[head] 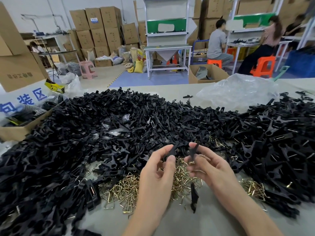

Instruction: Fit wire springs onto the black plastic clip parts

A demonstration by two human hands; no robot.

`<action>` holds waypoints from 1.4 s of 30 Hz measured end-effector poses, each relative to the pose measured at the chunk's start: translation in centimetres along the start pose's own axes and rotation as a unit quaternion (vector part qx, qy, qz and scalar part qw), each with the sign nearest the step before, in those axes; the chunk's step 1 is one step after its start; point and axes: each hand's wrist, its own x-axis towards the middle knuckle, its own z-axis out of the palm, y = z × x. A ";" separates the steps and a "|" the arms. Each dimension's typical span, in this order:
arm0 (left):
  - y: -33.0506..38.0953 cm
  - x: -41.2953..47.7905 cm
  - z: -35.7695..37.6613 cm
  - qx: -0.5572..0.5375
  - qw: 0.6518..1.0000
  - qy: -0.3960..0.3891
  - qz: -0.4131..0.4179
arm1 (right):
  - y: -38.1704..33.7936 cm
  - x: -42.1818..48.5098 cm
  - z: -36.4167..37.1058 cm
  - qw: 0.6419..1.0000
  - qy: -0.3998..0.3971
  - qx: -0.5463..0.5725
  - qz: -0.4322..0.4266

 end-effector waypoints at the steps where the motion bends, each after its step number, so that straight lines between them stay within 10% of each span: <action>1: 0.0 -0.1 0.1 0.013 1.000 -0.001 0.005 | 0.1 0.0 -0.1 1.000 0.000 0.010 0.012; 9: -0.8 -0.9 1.0 0.153 0.986 -0.029 0.056 | 0.1 0.1 0.3 0.984 0.025 0.139 0.105; 42: -0.7 -0.2 0.8 0.023 1.000 0.000 -0.017 | 0.7 -0.4 0.6 0.995 -0.087 0.025 0.032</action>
